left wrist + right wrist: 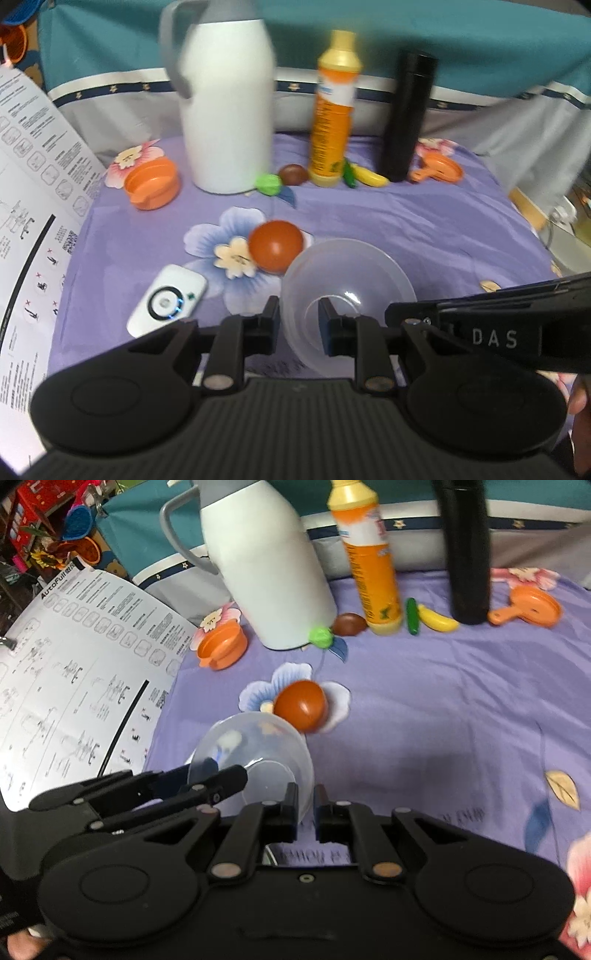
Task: Organize plates and bowls
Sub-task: 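Carry the clear bowl over the blue bowl and lower it inside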
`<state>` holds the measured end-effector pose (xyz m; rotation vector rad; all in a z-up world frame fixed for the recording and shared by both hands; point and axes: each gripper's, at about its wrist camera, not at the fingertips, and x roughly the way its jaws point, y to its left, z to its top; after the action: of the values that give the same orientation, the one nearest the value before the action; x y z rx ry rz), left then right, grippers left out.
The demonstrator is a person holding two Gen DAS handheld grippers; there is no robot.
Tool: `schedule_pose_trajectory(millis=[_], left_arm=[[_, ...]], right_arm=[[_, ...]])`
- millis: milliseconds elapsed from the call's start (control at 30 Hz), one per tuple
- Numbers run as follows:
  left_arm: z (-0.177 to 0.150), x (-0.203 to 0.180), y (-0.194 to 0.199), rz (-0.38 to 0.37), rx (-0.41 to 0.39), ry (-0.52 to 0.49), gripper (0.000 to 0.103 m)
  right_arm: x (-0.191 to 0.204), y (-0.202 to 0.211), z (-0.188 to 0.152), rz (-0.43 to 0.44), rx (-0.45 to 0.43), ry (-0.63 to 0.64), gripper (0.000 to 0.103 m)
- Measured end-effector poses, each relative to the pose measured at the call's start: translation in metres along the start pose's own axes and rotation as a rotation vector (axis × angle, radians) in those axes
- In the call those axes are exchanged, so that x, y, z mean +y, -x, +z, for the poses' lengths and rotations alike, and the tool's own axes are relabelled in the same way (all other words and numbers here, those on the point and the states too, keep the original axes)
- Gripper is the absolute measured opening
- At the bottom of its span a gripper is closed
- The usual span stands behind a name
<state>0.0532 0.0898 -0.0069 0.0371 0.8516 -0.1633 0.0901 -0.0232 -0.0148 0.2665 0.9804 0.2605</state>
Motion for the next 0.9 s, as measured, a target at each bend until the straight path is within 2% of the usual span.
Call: schedule_pose_trajectory(millis=[533, 900], left_arm=[[-0.040, -0.067, 0.028, -0.078, 0.065, -0.083, 0.022], [-0.066, -0.098, 0.016, -0.101, 0.141, -0.158, 0.022]], right_arm=[[-0.050, 0.070, -0.060, -0.008, -0.005, -0.017, 0.008], [-0.079, 0.078, -0.092, -0.030, 0.046, -0.064, 0.008]])
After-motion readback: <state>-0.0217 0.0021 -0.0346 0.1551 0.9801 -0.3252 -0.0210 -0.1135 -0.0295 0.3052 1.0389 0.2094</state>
